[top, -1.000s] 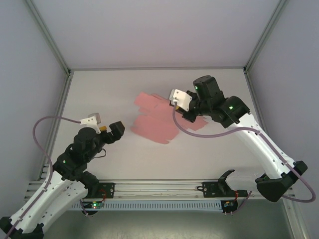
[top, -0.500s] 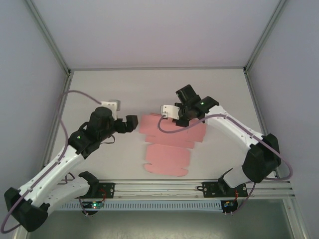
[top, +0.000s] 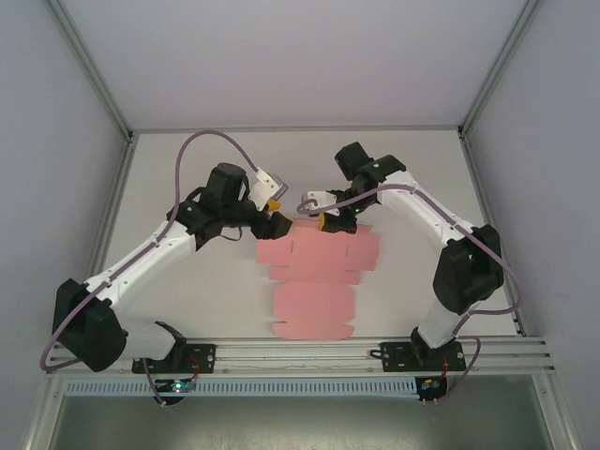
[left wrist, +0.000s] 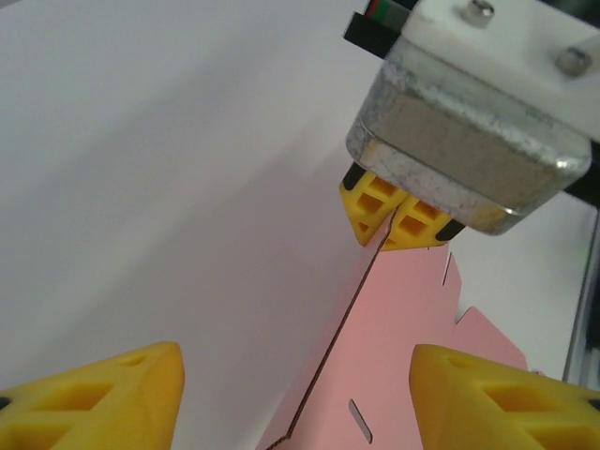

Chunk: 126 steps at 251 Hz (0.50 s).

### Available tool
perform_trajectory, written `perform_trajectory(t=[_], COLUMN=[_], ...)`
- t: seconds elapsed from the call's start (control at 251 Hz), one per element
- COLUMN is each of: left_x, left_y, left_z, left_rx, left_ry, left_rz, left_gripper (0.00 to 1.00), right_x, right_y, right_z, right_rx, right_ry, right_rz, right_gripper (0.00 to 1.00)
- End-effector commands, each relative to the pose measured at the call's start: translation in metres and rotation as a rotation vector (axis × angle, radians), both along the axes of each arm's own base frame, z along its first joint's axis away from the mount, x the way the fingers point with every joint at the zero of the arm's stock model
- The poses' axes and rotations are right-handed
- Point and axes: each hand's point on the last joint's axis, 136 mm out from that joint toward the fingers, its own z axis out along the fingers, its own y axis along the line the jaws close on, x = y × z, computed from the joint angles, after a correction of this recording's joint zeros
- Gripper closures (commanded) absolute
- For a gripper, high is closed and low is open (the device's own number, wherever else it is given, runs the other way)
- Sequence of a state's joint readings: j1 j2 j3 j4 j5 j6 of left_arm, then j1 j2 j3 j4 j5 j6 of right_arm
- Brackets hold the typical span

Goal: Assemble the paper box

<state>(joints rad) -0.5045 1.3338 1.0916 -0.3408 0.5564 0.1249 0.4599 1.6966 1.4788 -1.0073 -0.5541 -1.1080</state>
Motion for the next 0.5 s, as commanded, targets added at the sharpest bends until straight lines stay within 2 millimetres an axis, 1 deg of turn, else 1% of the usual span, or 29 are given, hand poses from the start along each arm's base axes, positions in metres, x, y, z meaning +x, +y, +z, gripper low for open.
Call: perform_trajectory(t=[0.0, 0.056, 0.108, 0.136, 0.2, 0.227, 0.271, 0.331, 0.407, 0.499], left_x=[-0.012, -0.006, -0.001, -0.001, 0.003, 0.005, 0.008, 0.012, 0.016, 0.013], left_y=[-0.010, -0.011, -0.013, -0.014, -0.017, -0.018, -0.020, -0.020, -0.019, -0.020], left_z=[0.012, 0.010, 0.009, 0.010, 0.014, 0.016, 0.019, 0.023, 0.023, 0.019], left_rx=[-0.044, -0.049, -0.053, -0.056, -0.065, -0.071, -0.081, -0.093, -0.090, -0.080], left_ry=[-0.039, -0.038, -0.030, -0.020, -0.002, 0.001, -0.002, -0.008, -0.012, -0.004], left_rz=[-0.137, -0.121, -0.108, -0.113, -0.106, -0.100, -0.090, -0.070, -0.040, -0.045], left_gripper=[0.41, 0.41, 0.47, 0.51, 0.67, 0.71, 0.72, 0.79, 0.88, 0.94], right_x=[-0.006, -0.006, -0.006, -0.007, -0.006, -0.006, -0.005, -0.004, -0.002, 0.012], right_y=[0.006, 0.006, 0.006, 0.005, 0.004, 0.004, 0.003, 0.004, 0.005, 0.006], right_z=[0.020, 0.023, 0.023, 0.022, 0.019, 0.018, 0.015, 0.014, 0.013, 0.014], right_rx=[0.098, 0.111, 0.107, 0.102, 0.091, 0.085, 0.078, 0.074, 0.074, 0.075], right_ry=[0.042, 0.052, 0.061, 0.067, 0.081, 0.083, 0.088, 0.098, 0.102, 0.088], right_rz=[0.031, 0.029, 0.024, 0.023, 0.013, 0.010, 0.003, -0.005, -0.023, -0.088], right_gripper=[1.00, 1.00, 1.00, 1.00, 1.00, 1.00, 1.00, 1.00, 1.00, 1.00])
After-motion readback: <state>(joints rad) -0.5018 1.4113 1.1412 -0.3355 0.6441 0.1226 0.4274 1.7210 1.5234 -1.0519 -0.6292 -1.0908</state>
